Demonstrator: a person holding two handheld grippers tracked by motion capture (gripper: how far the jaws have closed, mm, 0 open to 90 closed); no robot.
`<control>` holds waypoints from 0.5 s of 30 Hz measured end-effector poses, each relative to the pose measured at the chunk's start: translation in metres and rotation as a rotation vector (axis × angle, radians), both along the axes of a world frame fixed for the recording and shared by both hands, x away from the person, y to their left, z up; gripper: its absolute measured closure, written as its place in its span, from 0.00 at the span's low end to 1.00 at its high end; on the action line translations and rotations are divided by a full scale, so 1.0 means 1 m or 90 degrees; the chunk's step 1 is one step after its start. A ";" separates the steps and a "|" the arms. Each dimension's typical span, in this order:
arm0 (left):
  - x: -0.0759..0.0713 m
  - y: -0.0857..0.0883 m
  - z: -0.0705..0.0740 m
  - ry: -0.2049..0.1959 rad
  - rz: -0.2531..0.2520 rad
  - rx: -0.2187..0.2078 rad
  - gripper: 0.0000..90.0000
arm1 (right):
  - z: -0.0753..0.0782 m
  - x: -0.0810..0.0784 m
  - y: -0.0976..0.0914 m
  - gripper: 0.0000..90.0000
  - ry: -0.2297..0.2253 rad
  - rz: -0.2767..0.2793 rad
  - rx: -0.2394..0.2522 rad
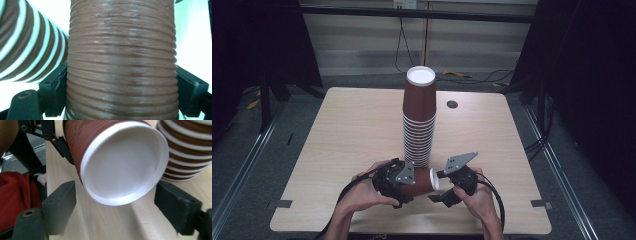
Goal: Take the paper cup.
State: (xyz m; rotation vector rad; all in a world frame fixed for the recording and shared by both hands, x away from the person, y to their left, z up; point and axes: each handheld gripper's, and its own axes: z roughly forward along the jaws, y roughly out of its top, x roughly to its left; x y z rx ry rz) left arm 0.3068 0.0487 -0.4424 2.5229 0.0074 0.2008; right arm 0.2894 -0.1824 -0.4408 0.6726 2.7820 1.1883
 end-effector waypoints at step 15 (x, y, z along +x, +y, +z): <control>-0.005 -0.006 -0.005 0.002 -0.036 0.028 0.17 | 0.001 0.005 0.011 0.19 0.028 0.046 -0.019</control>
